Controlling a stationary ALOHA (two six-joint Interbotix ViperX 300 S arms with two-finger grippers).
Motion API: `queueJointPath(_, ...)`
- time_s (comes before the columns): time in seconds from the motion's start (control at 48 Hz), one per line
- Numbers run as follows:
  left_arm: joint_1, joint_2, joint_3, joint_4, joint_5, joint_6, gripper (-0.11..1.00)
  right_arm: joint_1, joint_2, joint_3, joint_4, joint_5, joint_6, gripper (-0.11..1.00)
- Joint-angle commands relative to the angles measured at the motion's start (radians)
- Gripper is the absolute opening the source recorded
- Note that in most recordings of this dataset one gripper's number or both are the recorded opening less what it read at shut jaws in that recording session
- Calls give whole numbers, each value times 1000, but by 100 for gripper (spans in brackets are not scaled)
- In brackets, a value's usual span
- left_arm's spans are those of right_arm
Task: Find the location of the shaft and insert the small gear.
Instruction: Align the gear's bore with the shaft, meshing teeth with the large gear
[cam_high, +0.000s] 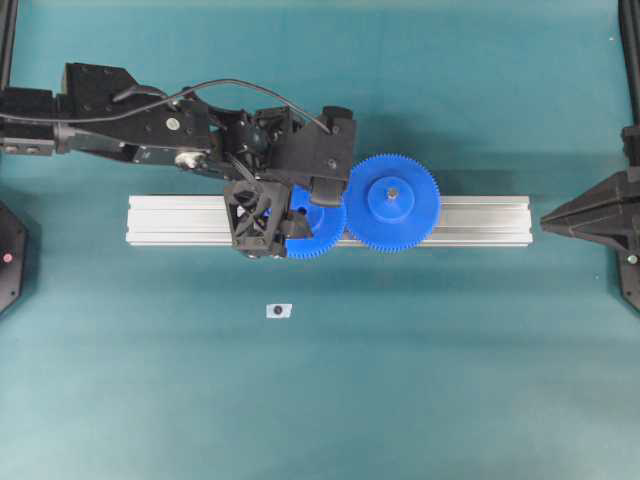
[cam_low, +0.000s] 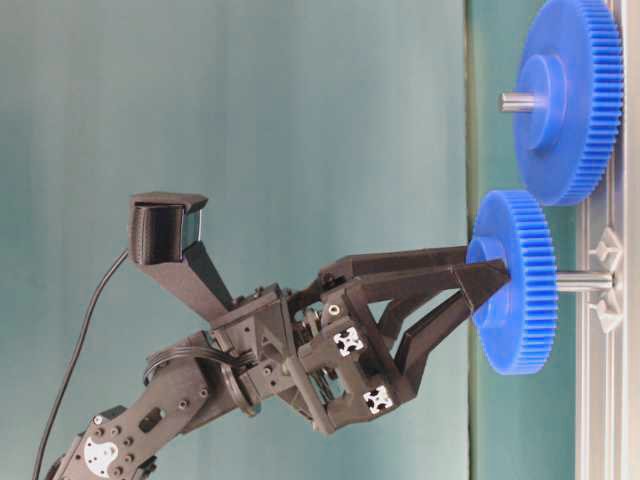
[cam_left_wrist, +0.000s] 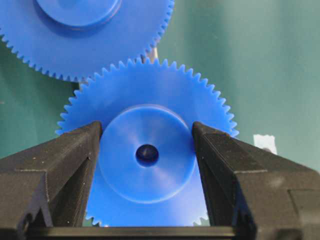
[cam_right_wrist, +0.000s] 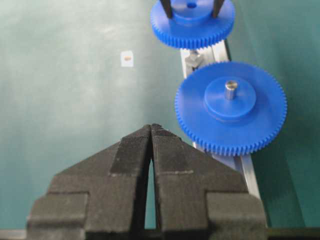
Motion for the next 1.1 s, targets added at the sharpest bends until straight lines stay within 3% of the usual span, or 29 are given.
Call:
queueJointPath(0.0,18,-32,-14,2,-3,0,63,-3,6,-8,-2,-8,8,7)
queueJointPath(0.792,17,-32,-46,3,3,-11,63,-11,6,-8,0,-11,8,7)
queueJointPath(0.959,17,-29,-49,3,3,-17,83,-11,6,-8,0,-11,8,7)
queueJointPath(1.084,17,-28,-58,2,3,-15,83,-11,6,-8,0,-11,8,7)
